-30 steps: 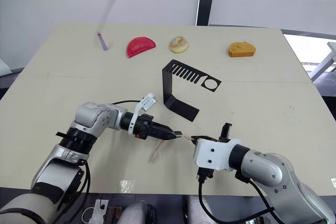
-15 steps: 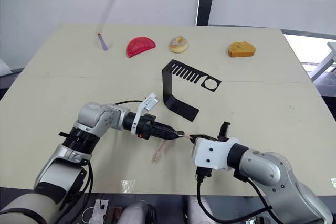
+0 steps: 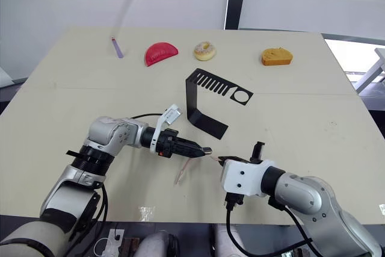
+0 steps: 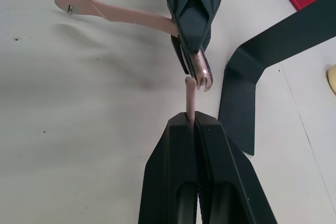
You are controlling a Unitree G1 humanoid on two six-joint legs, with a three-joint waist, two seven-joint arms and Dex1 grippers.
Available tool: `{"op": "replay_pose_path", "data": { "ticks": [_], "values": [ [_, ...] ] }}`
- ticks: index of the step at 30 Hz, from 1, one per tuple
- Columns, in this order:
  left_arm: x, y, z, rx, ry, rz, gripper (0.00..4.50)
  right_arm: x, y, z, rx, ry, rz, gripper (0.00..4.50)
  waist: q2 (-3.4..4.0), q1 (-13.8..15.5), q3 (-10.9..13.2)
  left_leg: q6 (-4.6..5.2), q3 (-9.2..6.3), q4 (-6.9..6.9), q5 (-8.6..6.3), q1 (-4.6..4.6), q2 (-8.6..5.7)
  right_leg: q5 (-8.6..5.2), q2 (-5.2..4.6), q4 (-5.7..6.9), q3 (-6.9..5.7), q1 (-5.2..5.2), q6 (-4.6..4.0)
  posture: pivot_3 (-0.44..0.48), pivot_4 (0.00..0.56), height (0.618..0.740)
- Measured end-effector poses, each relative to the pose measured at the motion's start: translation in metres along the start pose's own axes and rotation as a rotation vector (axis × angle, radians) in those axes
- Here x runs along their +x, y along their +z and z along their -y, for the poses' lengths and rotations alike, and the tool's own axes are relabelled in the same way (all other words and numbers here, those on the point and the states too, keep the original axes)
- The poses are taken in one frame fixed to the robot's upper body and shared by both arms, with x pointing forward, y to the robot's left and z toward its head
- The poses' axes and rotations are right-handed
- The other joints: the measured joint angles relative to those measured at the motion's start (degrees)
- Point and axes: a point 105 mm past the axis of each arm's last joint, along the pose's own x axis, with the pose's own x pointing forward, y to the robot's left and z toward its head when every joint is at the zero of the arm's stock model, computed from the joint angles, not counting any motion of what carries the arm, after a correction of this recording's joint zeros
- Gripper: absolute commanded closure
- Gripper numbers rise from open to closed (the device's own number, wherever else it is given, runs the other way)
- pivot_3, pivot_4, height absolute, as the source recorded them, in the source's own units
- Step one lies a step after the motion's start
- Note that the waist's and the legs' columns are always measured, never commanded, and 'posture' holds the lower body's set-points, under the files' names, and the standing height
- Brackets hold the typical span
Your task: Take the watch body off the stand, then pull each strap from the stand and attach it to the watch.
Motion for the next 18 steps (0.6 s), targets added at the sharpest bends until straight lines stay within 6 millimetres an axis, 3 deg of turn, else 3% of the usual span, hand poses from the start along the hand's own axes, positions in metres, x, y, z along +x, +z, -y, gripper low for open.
{"op": "replay_pose_path", "data": {
  "ticks": [18],
  "values": [
    [0.0, 0.0008, 0.0005, 0.001, -0.004, 0.005, 2.91, -0.0016, 0.0006, 0.0091, -0.011, -0.027, -0.006, 4.5, 0.0, 0.01, 0.0, 0.0, 0.0, 0.0, 0.0, 0.01, -0.01, 0.0, 0.0, 0.02, 0.01, 0.0, 0.0, 0.0, 0.15, 0.737]
  ]
}}
